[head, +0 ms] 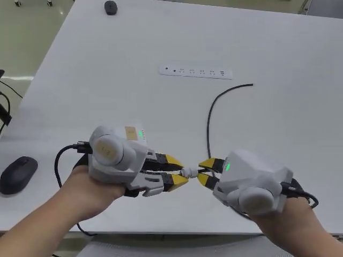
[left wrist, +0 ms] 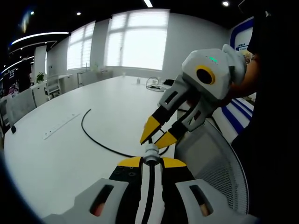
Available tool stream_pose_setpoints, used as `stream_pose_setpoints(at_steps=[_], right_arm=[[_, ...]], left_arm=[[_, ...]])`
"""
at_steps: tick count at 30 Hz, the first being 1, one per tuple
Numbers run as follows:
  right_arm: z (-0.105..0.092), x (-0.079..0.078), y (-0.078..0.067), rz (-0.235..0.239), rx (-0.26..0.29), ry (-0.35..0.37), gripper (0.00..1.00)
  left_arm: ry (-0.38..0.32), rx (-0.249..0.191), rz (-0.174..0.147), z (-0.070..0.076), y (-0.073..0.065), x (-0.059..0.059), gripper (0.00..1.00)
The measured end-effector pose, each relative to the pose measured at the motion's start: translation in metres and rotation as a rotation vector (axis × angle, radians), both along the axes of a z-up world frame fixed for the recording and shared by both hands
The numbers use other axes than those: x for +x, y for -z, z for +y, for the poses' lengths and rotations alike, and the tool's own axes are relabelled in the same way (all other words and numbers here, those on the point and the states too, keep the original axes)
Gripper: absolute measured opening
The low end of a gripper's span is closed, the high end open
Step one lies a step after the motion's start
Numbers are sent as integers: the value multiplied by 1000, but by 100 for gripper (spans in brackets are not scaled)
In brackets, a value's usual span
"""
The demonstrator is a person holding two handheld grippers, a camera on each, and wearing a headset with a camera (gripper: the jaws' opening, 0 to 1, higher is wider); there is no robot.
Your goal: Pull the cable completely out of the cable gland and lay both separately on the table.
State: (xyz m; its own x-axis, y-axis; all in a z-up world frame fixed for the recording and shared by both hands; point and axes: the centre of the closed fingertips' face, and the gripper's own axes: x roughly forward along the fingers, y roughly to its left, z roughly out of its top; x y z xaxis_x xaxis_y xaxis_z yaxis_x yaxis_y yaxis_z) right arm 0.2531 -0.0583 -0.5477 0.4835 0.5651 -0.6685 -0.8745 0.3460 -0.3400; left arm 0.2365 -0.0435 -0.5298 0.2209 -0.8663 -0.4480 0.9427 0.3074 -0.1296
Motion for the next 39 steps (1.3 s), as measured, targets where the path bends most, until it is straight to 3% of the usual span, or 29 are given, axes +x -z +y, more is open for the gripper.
stream_pose_setpoints(at_steps=[14,26,33,39], right_arm=[[-28,12,4,82,95,159,3],[-62,20,26,231,216,377,3],[-81,20,46,354,289,528,3],[-83,18,50,367,306,536,4]], left_arm=[[1,-7,-31,-1,-6,4,15],[-4,-6,-31,-2,-5,4,15],[-9,-3,-27,-3,-3,4,15],[-9,4,-23,-4,-1,4,15]])
